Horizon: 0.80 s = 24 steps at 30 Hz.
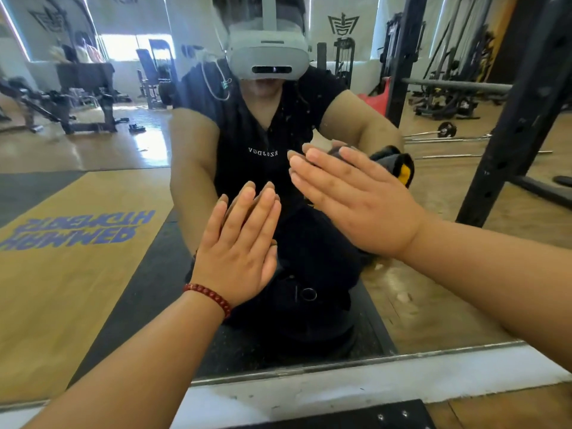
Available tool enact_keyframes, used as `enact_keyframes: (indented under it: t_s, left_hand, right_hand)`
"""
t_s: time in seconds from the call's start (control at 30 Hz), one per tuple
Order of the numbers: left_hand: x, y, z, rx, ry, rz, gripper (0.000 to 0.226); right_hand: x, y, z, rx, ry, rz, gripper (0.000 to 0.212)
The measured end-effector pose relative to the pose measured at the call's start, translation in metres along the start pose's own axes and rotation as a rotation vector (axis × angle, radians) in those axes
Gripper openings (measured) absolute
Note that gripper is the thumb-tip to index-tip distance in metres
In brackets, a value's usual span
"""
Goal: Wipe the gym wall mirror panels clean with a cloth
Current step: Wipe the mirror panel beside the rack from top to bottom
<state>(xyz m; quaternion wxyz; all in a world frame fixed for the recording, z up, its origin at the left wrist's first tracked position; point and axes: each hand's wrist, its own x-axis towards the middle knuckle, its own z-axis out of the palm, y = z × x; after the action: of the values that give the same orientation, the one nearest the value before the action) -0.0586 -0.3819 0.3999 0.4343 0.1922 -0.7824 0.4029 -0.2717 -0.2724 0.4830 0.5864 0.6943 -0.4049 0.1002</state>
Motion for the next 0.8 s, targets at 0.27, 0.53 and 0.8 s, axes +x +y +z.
enact_keyframes:
  t_s: [0.27, 0.53, 0.8]
  left_hand:
    - [0.007, -0.002, -0.023, -0.152, -0.014, -0.046, 0.069]
    - [0.040, -0.067, -0.034, 0.010, 0.006, -0.086, 0.067]
    - [0.039, -0.061, -0.030, 0.066, 0.019, -0.092, 0.067]
  right_hand:
    - [0.008, 0.000, -0.003, 0.069, -0.101, -0.150, 0.047]
    - [0.030, -0.010, 0.004, 0.086, -0.066, -0.277, 0.048]
    - [0.082, 0.018, -0.008, 0.038, 0.123, 0.105, 0.047]
